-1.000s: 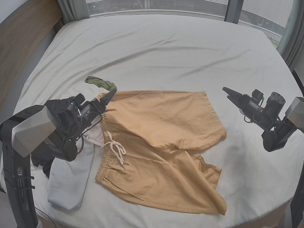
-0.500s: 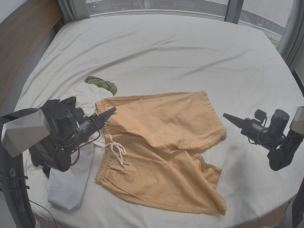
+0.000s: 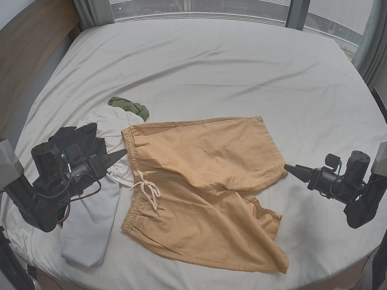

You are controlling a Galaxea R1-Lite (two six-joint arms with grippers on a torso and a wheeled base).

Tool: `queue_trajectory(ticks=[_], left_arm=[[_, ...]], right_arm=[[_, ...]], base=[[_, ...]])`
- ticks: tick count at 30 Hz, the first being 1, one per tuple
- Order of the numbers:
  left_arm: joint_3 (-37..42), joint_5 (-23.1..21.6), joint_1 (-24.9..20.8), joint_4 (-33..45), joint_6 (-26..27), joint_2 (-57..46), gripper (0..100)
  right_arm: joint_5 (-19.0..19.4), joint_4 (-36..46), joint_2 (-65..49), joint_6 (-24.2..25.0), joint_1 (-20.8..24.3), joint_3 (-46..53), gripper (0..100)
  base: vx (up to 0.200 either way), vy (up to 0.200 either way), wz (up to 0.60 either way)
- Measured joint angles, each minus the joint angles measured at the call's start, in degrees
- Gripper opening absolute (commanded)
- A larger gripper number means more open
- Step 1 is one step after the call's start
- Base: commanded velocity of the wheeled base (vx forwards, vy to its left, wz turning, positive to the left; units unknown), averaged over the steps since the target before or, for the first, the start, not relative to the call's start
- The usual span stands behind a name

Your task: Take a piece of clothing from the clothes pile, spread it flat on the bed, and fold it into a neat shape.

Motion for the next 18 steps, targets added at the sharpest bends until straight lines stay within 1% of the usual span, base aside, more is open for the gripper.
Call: queue_trajectory(ticks=[3, 6, 11, 15, 18], left_arm=[[2.91, -0.98, 0.12, -0.26, 5.46, -0.82, 100], [4.88, -1.43, -0.09, -1.51, 9.61, -0.85, 100], [6.97, -1.69, -1.04, -4.35, 10.92, -0.61, 100], [7.83, -1.74, -1.40, -6.57, 10.92, -0.13, 100], [8.16, -1.76, -1.54, -6.99, 11.11, 0.66, 100]], right_arm=[[0.00, 0.20, 0.04, -1.55, 0.00, 1.82, 100], [0.00, 0.33, 0.45, -3.04, 0.05, 3.50, 100], [0.01, 0.30, 2.86, -7.30, 0.07, 5.84, 100], [0.15, 0.02, 5.74, -12.06, 0.51, 8.30, 100], [0.23, -0.11, 7.36, -12.61, 1.54, 9.64, 100]], base=[[0.000, 0.000, 0.00], [0.000, 0.000, 0.00], [0.000, 0.000, 0.00], [0.000, 0.000, 0.00], [0.000, 0.000, 0.00]])
